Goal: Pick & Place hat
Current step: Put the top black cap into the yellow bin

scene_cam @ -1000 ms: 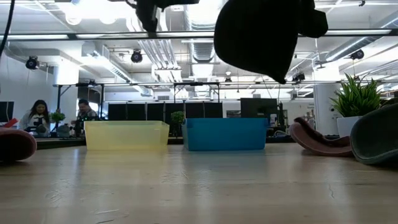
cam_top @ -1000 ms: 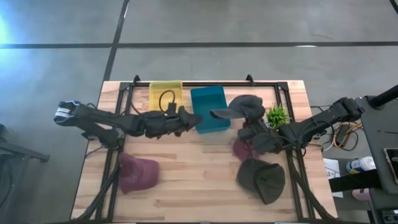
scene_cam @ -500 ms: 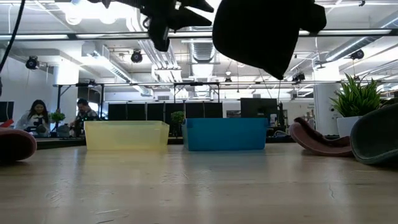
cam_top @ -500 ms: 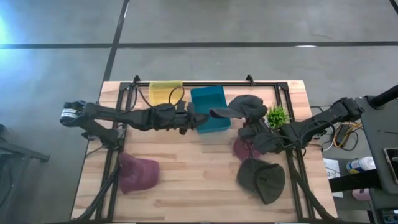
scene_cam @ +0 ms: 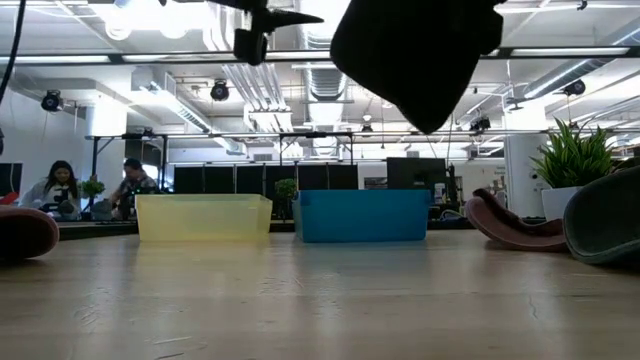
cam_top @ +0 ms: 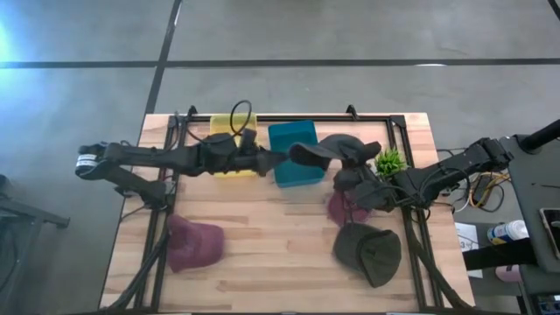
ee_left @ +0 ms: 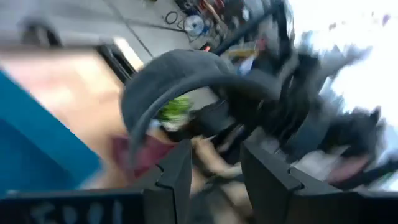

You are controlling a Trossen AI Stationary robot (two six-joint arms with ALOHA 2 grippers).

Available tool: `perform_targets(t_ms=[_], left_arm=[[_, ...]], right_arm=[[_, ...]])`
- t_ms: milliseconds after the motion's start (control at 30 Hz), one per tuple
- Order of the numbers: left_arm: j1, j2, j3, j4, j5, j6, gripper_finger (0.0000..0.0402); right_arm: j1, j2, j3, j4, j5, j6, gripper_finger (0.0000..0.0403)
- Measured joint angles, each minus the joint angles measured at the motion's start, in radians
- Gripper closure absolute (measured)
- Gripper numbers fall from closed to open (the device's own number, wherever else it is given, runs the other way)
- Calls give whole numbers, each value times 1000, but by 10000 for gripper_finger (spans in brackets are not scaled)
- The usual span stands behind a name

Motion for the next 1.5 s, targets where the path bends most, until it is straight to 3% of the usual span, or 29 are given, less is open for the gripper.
perform_targets(t_ms=[100, 200, 267, 367, 433, 500, 600, 767, 867, 1133, 1500], left_arm=[[-25, -25, 8, -71, -28, 315, 271], [-66, -42, 36, -146, -107, 672, 272], [-90, -43, 72, -206, -173, 906, 273], [-122, -29, 134, -321, -375, 1236, 273], [-134, -20, 168, -385, -498, 1440, 273], [-135, -15, 191, -438, -538, 1554, 273], [-132, -12, 212, -526, -488, 1564, 273], [-145, -8, 209, -698, -361, 1528, 273], [-169, 10, 194, -730, -325, 1526, 273], [-295, 80, 129, -565, -323, 1534, 273], [-360, 160, 129, -416, -381, 1574, 273]], right_arm=[[-1, 0, 0, -4, -49, 157, 390], [-5, 0, 0, -7, -195, 362, 390], [-21, 0, 0, -13, -316, 558, 390], [-73, 0, -4, -79, -535, 861, 390], [-116, 0, -14, -131, -691, 991, 390], [-153, 1, -22, -162, -845, 1048, 390], [-212, 1, -25, -176, -1096, 1056, 390], [-343, 2, -27, -182, -1644, 1073, 390], [-412, 2, -27, -181, -1860, 1072, 390], [-543, 18, -30, -179, -2072, 1073, 390], [-556, 57, -31, -175, -2250, 1086, 390]])
